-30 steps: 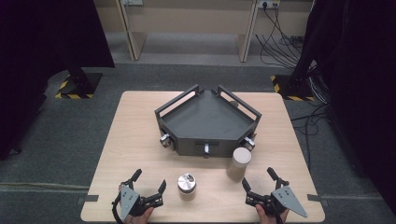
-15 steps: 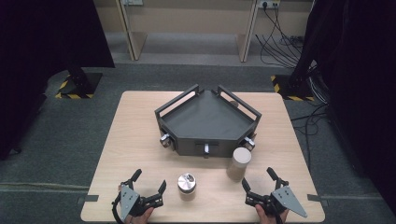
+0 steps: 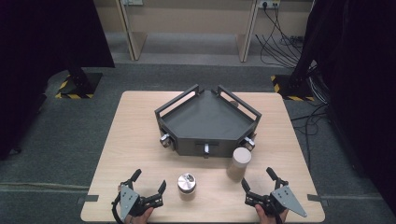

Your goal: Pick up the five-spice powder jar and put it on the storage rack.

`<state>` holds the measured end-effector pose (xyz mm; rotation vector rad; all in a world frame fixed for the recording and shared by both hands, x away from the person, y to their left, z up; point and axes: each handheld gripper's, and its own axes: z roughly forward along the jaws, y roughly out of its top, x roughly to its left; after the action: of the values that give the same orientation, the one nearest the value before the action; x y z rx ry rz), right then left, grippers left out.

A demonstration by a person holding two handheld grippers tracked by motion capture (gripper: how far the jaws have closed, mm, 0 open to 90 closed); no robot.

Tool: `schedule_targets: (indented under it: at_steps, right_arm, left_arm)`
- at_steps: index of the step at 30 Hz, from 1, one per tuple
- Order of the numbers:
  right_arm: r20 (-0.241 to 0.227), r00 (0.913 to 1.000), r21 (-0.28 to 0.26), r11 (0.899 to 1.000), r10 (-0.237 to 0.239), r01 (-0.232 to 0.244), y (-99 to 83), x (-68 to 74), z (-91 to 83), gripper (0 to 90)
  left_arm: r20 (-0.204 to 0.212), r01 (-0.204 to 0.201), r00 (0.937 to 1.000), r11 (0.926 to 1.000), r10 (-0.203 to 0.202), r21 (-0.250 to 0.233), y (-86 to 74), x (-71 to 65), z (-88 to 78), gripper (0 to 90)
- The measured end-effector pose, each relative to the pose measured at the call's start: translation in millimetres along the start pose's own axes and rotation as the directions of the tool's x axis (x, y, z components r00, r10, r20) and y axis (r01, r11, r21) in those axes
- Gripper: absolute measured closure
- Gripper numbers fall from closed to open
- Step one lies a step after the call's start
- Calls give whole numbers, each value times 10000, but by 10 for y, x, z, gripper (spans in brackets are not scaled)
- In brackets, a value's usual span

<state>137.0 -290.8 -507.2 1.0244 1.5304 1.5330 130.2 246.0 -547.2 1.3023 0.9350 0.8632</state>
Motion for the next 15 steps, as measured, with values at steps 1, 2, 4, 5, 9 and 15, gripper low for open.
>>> schedule_targets:
  at_steps: [1, 2, 4, 5, 9, 15]
  right_arm:
    - [-1, 10000, -4, 10000, 0, 0, 0, 1, 0, 6]
    - [2, 10000, -6, 10000, -4, 4, -1, 1, 0, 6]
    - [3, 10000, 6, 10000, 0, 0, 1, 0, 0, 7]
    - [4, 10000, 3, 10000, 7, -7, 0, 0, -1, 7]
    - [9, 10000, -5, 10000, 13, -13, 0, 0, -1, 7]
    - [12, 10000, -1, 10000, 29, -29, 0, -3, -2, 7]
  left_arm:
    - [6, 4, 10000, 10000, -4, 7, 1, 3, 0, 3]
    - [12, 13, 10000, 10000, -13, 3, 1, 4, 0, 3]
    - [25, 10, 10000, 10000, -10, -24, -4, 4, -1, 3]
    - [37, 7, 10000, 10000, -7, -15, -2, 5, 0, 3]
    - [114, 36, 9999, 10000, -36, 10, 2, 23, 0, 3]
    - [345, 488, 9982, 9987, -484, -107, -18, 88, -7, 3]
